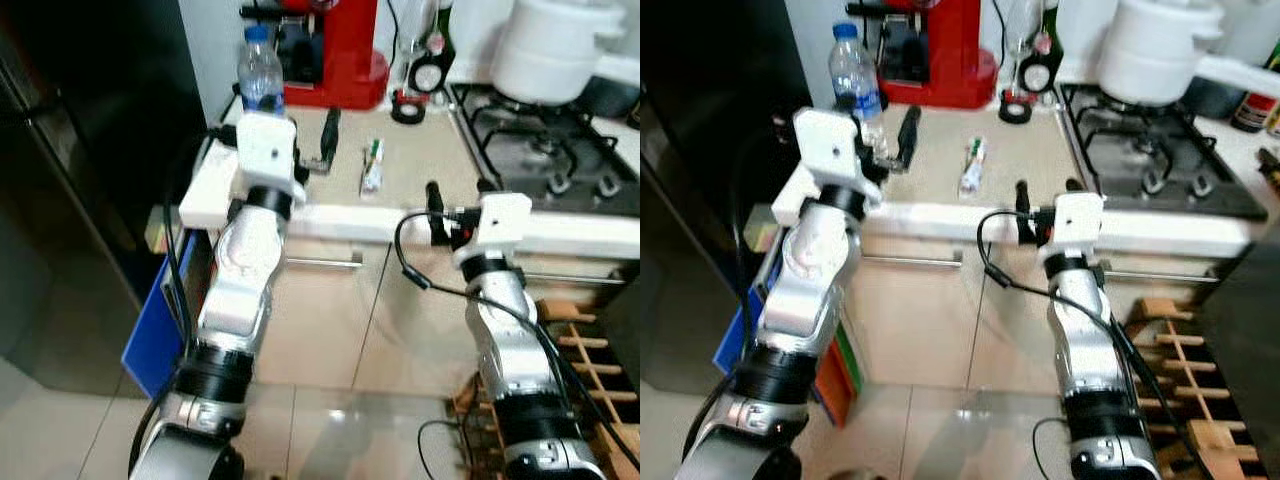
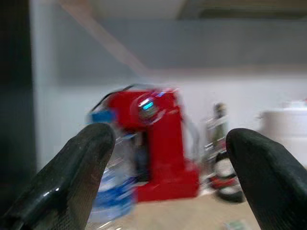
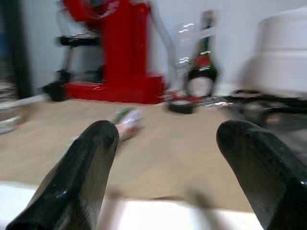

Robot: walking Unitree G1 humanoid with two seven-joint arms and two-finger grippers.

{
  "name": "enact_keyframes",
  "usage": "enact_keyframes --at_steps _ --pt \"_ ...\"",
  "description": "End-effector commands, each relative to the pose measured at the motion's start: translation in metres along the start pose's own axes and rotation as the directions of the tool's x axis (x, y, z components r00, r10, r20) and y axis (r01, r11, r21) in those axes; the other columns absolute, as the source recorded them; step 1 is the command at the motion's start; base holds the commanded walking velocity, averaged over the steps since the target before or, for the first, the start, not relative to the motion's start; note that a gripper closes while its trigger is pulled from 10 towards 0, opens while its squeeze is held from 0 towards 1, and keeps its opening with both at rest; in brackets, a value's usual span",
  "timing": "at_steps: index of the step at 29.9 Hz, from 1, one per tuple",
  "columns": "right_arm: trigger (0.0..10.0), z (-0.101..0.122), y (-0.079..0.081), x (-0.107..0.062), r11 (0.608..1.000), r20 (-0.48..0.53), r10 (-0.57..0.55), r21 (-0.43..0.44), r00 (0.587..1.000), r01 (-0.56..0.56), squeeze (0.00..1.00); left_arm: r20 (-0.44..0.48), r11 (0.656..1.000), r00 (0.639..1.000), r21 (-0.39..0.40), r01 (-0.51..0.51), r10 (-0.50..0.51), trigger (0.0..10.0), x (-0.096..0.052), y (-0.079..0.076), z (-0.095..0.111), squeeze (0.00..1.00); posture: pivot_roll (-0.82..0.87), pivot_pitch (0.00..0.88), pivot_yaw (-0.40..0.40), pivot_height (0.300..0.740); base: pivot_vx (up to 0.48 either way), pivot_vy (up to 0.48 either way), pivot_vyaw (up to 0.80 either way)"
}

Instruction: Restocking fridge

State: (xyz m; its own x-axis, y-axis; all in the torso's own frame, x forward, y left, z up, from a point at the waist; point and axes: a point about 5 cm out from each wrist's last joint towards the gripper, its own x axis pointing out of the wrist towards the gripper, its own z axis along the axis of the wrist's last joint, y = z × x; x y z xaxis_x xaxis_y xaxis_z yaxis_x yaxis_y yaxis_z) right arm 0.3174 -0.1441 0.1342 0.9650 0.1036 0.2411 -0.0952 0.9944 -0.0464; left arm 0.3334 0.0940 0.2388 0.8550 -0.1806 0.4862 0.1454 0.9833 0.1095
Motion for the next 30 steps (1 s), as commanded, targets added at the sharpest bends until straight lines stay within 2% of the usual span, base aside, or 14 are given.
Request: enact_keyframes --at_steps 1,5,8,9,10,11,12,15,18,24,30 --pt "10.0 0.001 -0.004 0.000 1.000 0.008 -0.007 -0.010 1.000 0.008 0.00 -0.009 0.999 0.999 0.016 -0.032 0.032 10.0 0.008 0.007 0.001 0.00 -0.03 0.000 -0.011 0.740 0.000 0.000 0.00" --pt "10.0 0.001 -0.004 -0.001 1.000 0.008 -0.007 -0.009 1.000 0.007 0.00 -0.004 0.999 0.999 -0.002 -0.053 0.053 10.0 0.012 0.013 0.004 0.00 -0.03 0.000 -0.011 0.740 0.000 0.000 0.00" --pt "10.0 0.001 -0.003 -0.001 1.000 0.008 -0.005 -0.006 1.000 0.005 0.00 0.062 0.995 0.993 0.010 -0.102 0.102 10.0 0.022 0.024 0.024 0.00 -0.03 0.000 -0.012 0.740 0.000 0.000 0.00" --pt "10.0 0.001 -0.003 -0.001 1.000 0.008 -0.005 -0.006 1.000 0.005 0.00 0.062 0.995 0.993 0.010 -0.102 0.102 10.0 0.022 0.024 0.024 0.00 -0.03 0.000 -0.012 0.740 0.000 0.000 0.00" --pt "10.0 0.001 -0.003 -0.001 1.000 0.008 -0.004 -0.005 1.000 0.004 0.00 0.079 0.994 0.991 0.015 -0.108 0.107 10.0 0.027 0.027 0.031 0.00 -0.03 0.000 -0.012 0.740 0.000 0.000 0.00" --pt "10.0 -0.001 -0.003 -0.002 1.000 0.002 0.003 -0.004 1.000 -0.003 0.00 0.084 0.994 0.991 0.027 -0.107 0.104 10.0 0.038 0.030 0.040 0.00 -0.02 0.000 -0.019 0.740 0.000 0.000 0.00" --pt "10.0 -0.001 -0.003 -0.002 1.000 0.002 0.003 -0.004 1.000 -0.003 0.00 0.084 0.994 0.991 0.027 -0.107 0.104 10.0 0.038 0.030 0.040 0.00 -0.02 0.000 -0.019 0.740 0.000 0.000 0.00" --pt "10.0 -0.002 -0.002 -0.003 1.000 -0.005 0.011 -0.006 1.000 -0.011 0.00 0.009 0.996 0.998 0.055 -0.066 0.065 10.0 0.053 0.033 0.037 0.00 -0.02 0.000 -0.027 0.740 0.000 0.000 0.00" --pt "10.0 -0.002 -0.002 -0.004 1.000 -0.006 0.015 -0.006 1.000 -0.015 0.00 -0.016 0.997 0.999 0.065 -0.042 0.044 10.0 0.061 0.035 0.036 0.00 -0.03 0.000 -0.030 0.740 0.000 0.000 0.00" --pt "10.0 -0.005 -0.003 -0.012 1.000 -0.016 0.015 -0.011 1.000 -0.015 0.00 -0.104 0.999 0.994 0.039 -0.008 0.012 10.0 0.090 0.047 0.036 0.00 -0.05 0.000 -0.020 0.740 0.000 0.000 0.00" --pt "10.0 -0.009 -0.003 -0.023 1.000 -0.031 -0.004 -0.009 1.000 0.004 0.00 -0.138 0.999 0.990 0.035 -0.021 0.025 10.0 0.103 0.054 0.038 0.00 -0.09 0.000 0.000 0.740 0.000 0.000 0.00"
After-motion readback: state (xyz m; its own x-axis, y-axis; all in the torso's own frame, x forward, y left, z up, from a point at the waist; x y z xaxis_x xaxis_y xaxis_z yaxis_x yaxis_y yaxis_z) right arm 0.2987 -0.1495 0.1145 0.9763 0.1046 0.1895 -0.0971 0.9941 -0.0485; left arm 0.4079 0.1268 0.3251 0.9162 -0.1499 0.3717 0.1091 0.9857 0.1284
